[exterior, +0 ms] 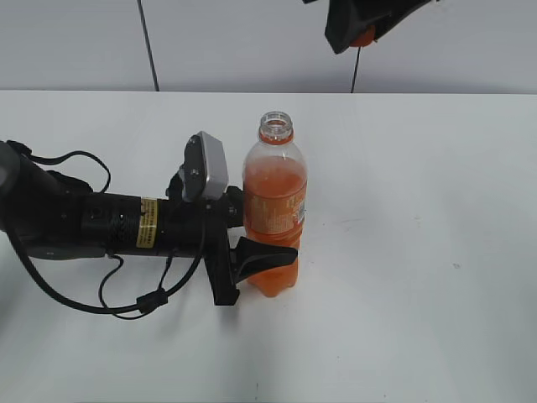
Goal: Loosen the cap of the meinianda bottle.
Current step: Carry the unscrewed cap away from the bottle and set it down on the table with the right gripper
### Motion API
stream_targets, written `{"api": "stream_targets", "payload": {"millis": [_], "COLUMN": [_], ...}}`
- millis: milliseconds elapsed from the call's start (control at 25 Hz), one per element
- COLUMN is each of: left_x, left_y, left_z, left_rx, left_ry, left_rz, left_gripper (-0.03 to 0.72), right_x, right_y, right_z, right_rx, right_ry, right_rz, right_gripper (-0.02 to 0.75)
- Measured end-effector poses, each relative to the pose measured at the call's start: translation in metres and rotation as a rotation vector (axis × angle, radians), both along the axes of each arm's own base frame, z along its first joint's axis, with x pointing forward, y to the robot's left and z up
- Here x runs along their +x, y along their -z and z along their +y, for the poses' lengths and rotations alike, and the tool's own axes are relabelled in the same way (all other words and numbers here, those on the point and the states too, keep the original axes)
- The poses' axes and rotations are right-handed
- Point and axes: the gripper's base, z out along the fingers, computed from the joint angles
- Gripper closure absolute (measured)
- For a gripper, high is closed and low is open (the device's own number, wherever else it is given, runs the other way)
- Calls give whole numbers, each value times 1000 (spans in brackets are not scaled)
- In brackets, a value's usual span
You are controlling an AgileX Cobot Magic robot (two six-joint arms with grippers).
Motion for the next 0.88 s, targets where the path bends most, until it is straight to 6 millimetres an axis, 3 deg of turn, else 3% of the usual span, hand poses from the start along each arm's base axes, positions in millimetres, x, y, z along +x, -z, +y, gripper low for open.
{"api": "stream_targets", "payload": {"millis": [160,400,480,600,880], "left_x": [0,0,0,0,0], "left_y": [0,0,0,0,0], "left_z": [0,0,0,0,0], "left_rx": [0,0,0,0,-3], "left_ry": [-1,-1,-1,-1,-2], "left_rz": [0,1,1,1,1], "left_gripper": [295,295,295,295,295], "right_x": [13,39,40,34,23], "right_y": [1,21,37,73,173], "right_z": [-17,-91,-114,-133,-145], "right_rx": [46,21,22,83,98], "right_ry": [70,246,294,339,383], "right_rz": [35,98,103,120,128], "right_gripper": [467,467,467,467,468]}}
